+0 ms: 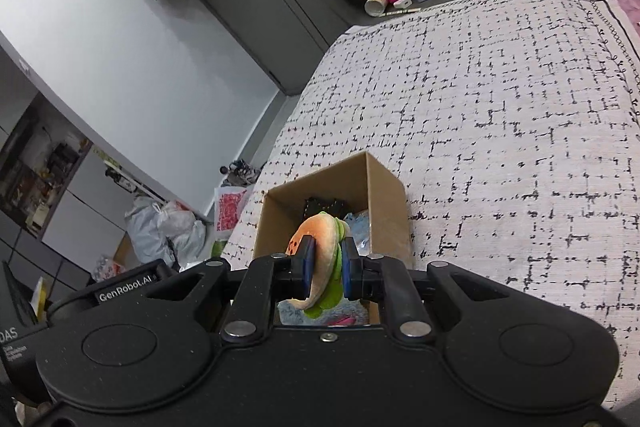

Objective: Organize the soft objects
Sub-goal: 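Carry the white pouch over the box with the left tool while the right carries the burger, then release the white pouch into the box with the left tool while the right drops the burger in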

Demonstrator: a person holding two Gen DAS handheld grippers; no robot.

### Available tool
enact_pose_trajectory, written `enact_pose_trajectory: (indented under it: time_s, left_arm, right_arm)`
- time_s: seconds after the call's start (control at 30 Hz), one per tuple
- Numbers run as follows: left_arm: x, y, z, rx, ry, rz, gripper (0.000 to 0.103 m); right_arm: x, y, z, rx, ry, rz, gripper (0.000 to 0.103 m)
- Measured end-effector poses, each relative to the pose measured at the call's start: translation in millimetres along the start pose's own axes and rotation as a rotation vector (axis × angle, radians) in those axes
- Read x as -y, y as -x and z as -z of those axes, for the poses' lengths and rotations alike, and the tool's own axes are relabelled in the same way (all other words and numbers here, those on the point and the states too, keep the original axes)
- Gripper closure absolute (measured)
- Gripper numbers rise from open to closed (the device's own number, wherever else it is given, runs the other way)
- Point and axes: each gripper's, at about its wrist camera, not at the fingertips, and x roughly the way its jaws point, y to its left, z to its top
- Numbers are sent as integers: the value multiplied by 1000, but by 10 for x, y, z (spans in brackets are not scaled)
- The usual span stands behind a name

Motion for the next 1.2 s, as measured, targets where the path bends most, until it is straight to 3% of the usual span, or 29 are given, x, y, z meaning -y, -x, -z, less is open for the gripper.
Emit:
enact_pose_trajectory:
  time_s: [0.1,0.17,0.37,0.9,1.07,1.13,1.2]
  left_arm:
    - [-42,-78,-3,-16,3,1,59]
    - [-66,-127,-4,-27,5,2,59]
    - [-91,-205,-18,-41,7,8,59]
    - [258,-361,-184,-54,-61,5,59]
    - [392,-442,-204,-106,-89,6,48]
    - [401,-413,-192,-96,-86,-6,35]
    - [415,-373,-178,-81,-89,-18,29]
  right_arm:
    - [-46,-78,26,-12,12,8,88]
    - [-52,-132,39,-23,18,22,81]
    - [44,-215,77,-45,-18,30,70]
    - [430,-33,-17,-18,-81,68,60]
    - [510,78,-78,5,-94,54,59]
    - [530,104,-100,9,-96,46,58]
    - [554,127,-113,12,-102,41,58]
